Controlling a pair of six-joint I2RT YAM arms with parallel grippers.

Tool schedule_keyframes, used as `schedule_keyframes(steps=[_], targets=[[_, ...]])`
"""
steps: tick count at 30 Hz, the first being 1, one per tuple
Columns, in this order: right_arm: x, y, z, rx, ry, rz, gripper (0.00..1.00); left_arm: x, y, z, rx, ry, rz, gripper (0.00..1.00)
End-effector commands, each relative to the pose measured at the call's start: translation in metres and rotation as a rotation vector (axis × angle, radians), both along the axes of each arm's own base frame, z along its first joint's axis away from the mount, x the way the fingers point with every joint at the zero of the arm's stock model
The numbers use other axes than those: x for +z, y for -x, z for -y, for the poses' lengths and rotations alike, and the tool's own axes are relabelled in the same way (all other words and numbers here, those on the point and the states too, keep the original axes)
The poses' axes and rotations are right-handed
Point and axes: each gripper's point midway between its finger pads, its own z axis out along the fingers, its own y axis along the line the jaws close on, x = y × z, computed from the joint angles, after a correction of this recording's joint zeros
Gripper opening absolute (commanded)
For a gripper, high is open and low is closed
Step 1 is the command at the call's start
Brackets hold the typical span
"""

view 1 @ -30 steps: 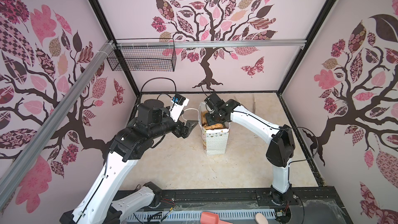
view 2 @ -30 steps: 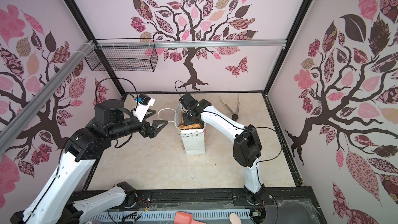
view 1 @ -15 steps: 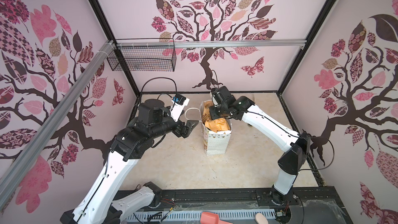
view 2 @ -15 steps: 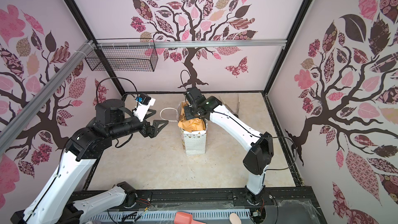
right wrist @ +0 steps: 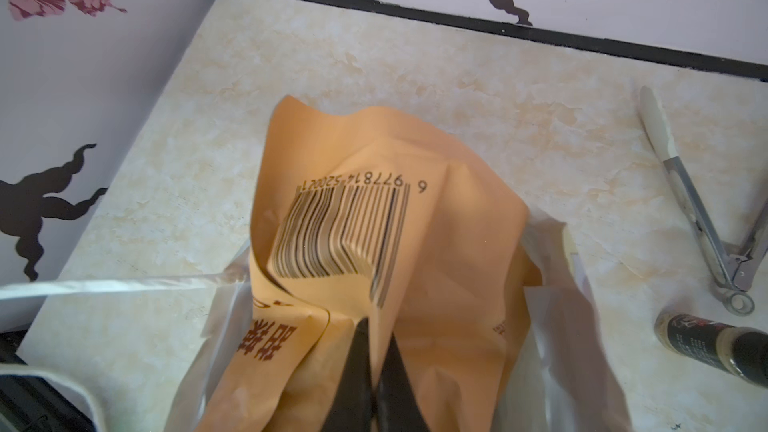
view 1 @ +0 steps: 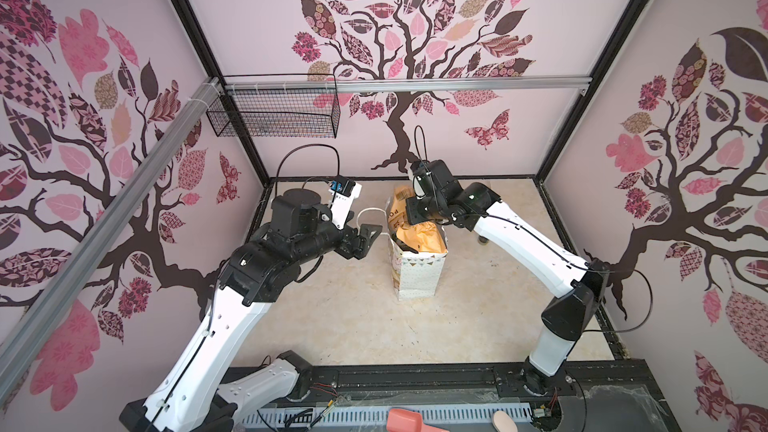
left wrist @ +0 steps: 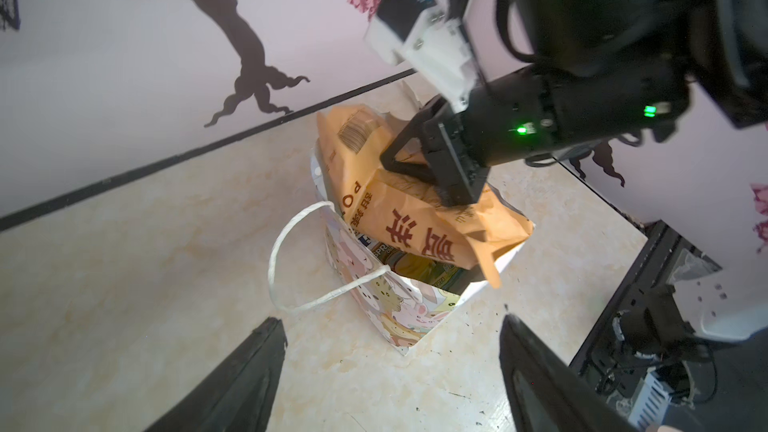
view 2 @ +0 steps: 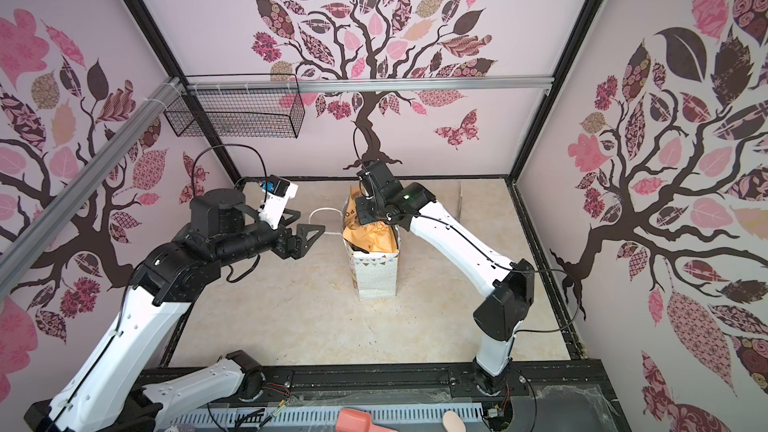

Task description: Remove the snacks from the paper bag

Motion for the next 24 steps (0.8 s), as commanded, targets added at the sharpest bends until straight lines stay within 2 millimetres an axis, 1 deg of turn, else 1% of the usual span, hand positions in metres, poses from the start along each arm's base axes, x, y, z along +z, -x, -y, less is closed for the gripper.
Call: schedule_keyframes(steps=[1,5,8,11,14,15,17,20,24], targets=[[0.069,0.010,0.010,-0.007,-0.139,0.128,0.00,0.002,-0.019,-0.013,0.194,0.066,-0.078,0.81],[0.089,0.018,0.015,0.001,-0.188,0.175,0.00,0.004,-0.028,-0.018,0.318,0.174,-0.148,0.80],[0.102,0.025,0.018,0.017,-0.220,0.213,0.00,0.010,-0.032,-0.013,0.343,0.294,-0.205,0.80],[0.117,0.030,0.020,0.033,-0.249,0.252,0.00,0.022,-0.034,-0.005,0.327,0.426,-0.251,0.78],[0.132,0.037,0.021,0.065,-0.274,0.304,0.00,0.034,-0.040,-0.002,0.341,0.544,-0.276,0.75],[0.135,0.040,0.021,0.086,-0.278,0.324,0.00,0.041,-0.042,-0.001,0.335,0.583,-0.277,0.74],[0.139,0.043,0.021,0.104,-0.265,0.356,0.00,0.053,-0.044,0.001,0.324,0.650,-0.278,0.73],[0.136,0.044,0.020,0.126,-0.190,0.392,0.00,0.067,-0.048,0.006,0.304,0.710,-0.285,0.71],[0.136,0.046,0.014,0.149,-0.054,0.448,0.00,0.075,-0.053,0.021,0.246,0.721,-0.311,0.69]])
